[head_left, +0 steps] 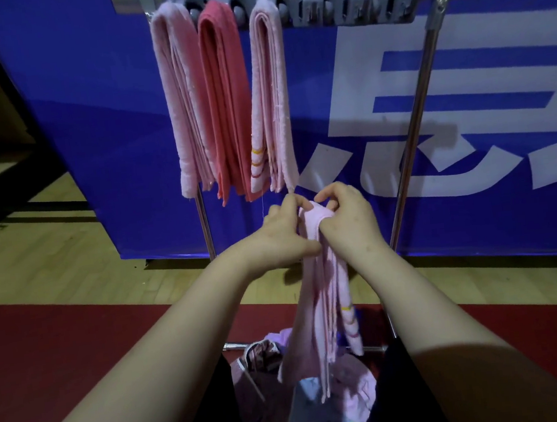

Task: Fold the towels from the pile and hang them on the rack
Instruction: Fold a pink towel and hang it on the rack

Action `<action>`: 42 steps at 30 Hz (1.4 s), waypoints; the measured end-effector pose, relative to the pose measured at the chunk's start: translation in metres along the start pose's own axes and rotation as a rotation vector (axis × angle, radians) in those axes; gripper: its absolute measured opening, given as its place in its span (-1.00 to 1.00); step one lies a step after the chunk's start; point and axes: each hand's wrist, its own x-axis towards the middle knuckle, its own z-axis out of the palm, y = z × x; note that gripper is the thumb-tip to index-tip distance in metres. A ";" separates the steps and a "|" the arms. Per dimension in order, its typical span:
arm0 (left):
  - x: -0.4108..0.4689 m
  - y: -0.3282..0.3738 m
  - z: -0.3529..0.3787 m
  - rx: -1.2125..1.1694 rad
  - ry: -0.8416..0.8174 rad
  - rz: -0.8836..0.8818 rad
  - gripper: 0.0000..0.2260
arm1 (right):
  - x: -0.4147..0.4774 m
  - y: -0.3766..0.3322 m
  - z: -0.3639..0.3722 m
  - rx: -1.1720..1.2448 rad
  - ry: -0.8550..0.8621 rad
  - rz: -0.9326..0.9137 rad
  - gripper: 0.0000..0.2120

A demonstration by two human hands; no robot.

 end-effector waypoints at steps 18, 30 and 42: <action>0.025 0.002 0.025 0.185 0.634 0.123 -0.77 | 0.013 -0.016 -0.017 -0.120 0.222 -0.162 -0.76; 0.028 0.031 0.001 0.478 0.602 0.218 -0.83 | 0.022 -0.013 -0.010 -0.144 0.183 -0.236 -0.81; 0.050 0.069 -0.012 0.352 0.654 0.319 -0.88 | 0.056 -0.030 -0.033 -0.240 0.200 -0.180 -0.82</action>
